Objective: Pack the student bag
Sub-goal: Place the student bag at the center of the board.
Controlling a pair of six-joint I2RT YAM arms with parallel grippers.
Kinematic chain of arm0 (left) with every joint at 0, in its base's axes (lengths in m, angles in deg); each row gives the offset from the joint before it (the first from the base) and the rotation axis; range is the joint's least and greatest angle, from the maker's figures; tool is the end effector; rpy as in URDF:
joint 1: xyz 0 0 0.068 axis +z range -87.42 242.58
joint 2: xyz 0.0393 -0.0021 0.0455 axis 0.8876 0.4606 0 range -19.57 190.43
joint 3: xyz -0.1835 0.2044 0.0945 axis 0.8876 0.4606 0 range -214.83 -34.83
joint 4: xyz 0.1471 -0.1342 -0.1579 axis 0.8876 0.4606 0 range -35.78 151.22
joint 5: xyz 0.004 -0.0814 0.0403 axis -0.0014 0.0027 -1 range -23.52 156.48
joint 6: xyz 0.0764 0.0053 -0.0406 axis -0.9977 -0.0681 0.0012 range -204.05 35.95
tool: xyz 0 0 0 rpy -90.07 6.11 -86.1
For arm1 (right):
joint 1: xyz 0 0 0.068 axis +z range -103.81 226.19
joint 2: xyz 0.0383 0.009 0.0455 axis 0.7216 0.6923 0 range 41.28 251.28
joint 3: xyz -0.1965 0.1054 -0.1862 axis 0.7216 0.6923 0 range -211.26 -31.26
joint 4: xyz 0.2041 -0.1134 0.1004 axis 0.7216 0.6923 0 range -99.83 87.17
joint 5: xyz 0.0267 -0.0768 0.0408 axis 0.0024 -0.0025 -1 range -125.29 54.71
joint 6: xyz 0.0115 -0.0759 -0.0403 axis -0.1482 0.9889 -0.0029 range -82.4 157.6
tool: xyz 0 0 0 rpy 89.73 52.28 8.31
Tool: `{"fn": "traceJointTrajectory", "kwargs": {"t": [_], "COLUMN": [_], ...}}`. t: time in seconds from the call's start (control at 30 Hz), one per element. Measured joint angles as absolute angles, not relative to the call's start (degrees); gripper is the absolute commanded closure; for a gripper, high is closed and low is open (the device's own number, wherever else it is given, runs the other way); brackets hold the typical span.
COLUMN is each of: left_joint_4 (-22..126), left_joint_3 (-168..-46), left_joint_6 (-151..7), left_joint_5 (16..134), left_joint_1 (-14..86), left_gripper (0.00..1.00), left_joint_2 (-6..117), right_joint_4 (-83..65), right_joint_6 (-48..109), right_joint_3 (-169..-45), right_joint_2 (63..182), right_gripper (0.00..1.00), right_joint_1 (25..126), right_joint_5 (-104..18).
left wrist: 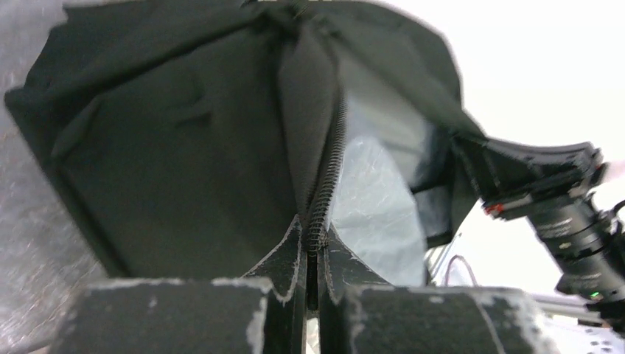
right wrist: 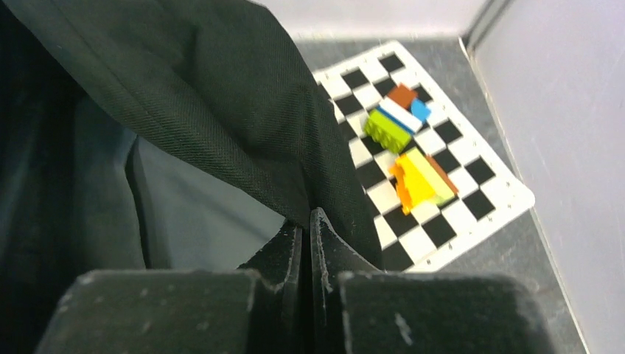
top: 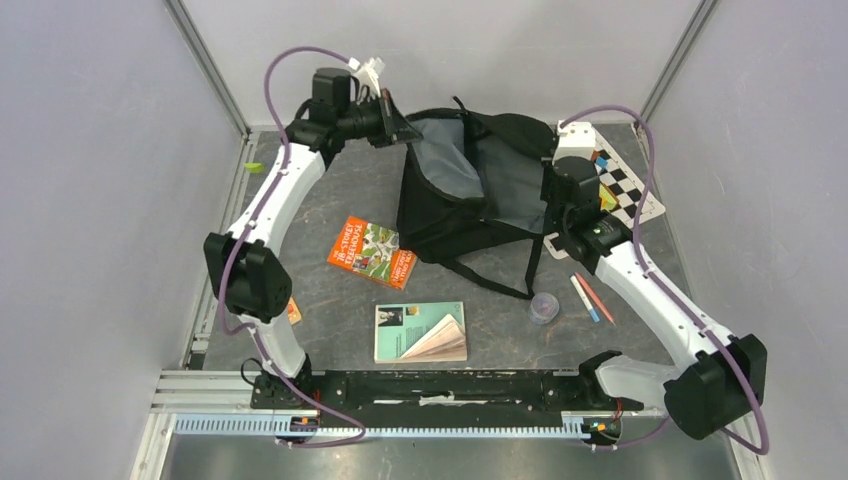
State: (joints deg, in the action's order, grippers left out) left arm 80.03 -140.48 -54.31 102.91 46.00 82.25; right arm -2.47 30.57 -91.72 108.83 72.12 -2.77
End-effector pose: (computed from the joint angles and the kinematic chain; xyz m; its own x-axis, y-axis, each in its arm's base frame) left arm 0.4050 -0.1681 0.4148 -0.6871 -0.2120 -0.6950 0.4797 0.5861 -0.6530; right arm 0.2783 0.0894 0.3701 -0.2104 0.0125 -0.9775 0.1261 0.9919 -0.0145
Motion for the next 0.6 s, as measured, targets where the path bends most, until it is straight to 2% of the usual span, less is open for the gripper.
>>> {"fn": "traceJointTrajectory", "kwargs": {"t": [0.2,0.27,0.43,0.53,0.6], "left_joint_4": [81.10,80.77,78.63,77.95,77.93], "left_joint_3": [-133.53,-131.98,-128.30,-127.30,-127.23], "left_joint_6": [-60.52,-61.77,-62.77,-63.84,-65.07], "left_joint_5": [104.22,104.85,106.25,105.51,104.29], "left_joint_1": [46.00,46.00,44.95,43.05,40.25], "left_gripper": [0.98,0.98,0.98,0.98,0.98], "left_joint_2": [86.89,87.67,90.14,92.53,94.14], "right_joint_4": [-3.83,-4.35,-5.03,-5.03,-4.81], "right_joint_6": [27.62,26.79,25.74,25.57,25.46], "right_joint_3": [-83.16,-81.39,-79.09,-77.65,-76.77], "right_joint_2": [109.42,109.56,111.46,112.79,113.14], "right_gripper": [0.99,0.94,0.88,0.80,0.70], "right_joint_1": [65.61,64.15,62.33,61.54,61.00], "right_joint_5": [-6.88,-8.22,-10.69,-11.95,-12.78]}}
